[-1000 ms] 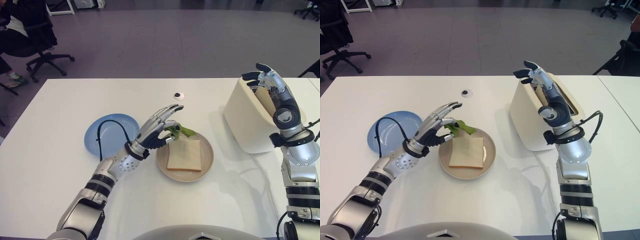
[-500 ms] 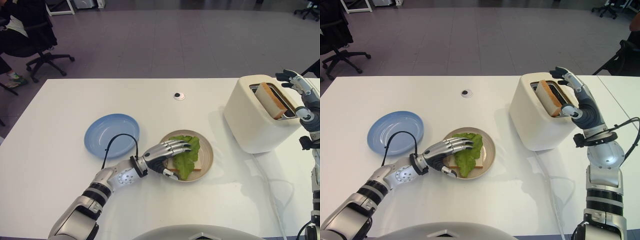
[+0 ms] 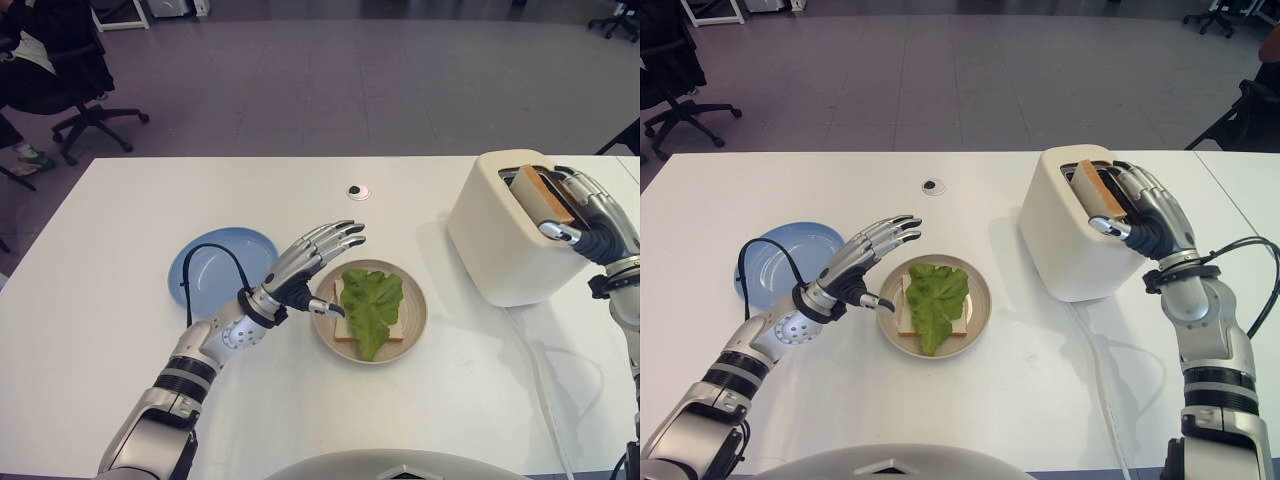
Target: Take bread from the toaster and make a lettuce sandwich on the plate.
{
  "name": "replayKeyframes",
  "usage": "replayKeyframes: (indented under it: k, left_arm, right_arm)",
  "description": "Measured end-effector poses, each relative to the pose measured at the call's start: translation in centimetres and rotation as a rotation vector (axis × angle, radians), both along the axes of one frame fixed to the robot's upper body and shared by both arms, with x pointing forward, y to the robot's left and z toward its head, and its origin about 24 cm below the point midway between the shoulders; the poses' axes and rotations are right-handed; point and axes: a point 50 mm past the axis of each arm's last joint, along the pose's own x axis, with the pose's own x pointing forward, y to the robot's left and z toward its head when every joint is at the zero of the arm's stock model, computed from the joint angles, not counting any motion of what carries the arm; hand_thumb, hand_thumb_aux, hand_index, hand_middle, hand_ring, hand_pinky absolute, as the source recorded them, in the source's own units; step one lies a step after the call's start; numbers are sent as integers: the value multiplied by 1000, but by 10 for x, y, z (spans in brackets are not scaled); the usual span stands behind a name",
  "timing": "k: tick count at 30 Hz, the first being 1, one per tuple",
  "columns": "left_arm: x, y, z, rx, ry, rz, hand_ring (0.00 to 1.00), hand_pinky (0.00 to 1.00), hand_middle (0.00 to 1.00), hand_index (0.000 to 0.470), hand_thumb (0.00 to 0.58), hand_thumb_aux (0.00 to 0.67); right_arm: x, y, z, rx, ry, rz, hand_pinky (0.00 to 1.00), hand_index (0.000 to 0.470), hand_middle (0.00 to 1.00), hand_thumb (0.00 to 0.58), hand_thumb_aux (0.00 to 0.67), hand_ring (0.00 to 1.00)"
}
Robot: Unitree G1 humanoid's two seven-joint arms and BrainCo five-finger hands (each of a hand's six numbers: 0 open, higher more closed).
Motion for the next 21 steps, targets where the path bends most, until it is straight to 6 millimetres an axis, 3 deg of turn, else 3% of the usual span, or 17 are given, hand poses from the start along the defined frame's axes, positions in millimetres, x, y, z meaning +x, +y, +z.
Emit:
replayKeyframes:
  k: [1,2,3,4,5,6,16,21]
  left_arm:
    - [0,0,0,-3,-1,-1,0,0,0,0,0,0]
    - [0,0,0,-3,-1,-2,0,0,0,0,0,0]
    - [0,-1,0,-4,-1,-3,0,0,0,0,0,0]
    - [0,-1,0,-4,-1,-3,0,0,0,0,0,0]
    - [0,-1,0,-5,-1,-3,0,0,0,0,0,0]
    - [0,-1,0,-6,-1,-4,0,0,0,0,0,0]
    - [0,-1,0,-8,3,-2,0,0,0,0,0,0]
    - [0,-1,-1,-12,4,3,0,0,0,0,0,0]
  right_arm:
    - [1,0,0,-20,5,0,0,18,0,45,26,0]
    - [1,1,0,-25,3,1,0,182,0,363,260,0]
    - [1,1,0,-27,2,4,0,253,0,456,360,0]
    - [2,2,0,-30,0,7,0,310,0,512,441,0]
    - [2,3,0,-32,-3,12,0,450,0,579,641,0]
    - [2,3,1,-31,-8,18,0,470,0,580,670,0]
    - [1,4,12,-17,-97,23,0,470,0,580,670,0]
    - [-4,3,35,36,-245,24,0,470,0,580,670,0]
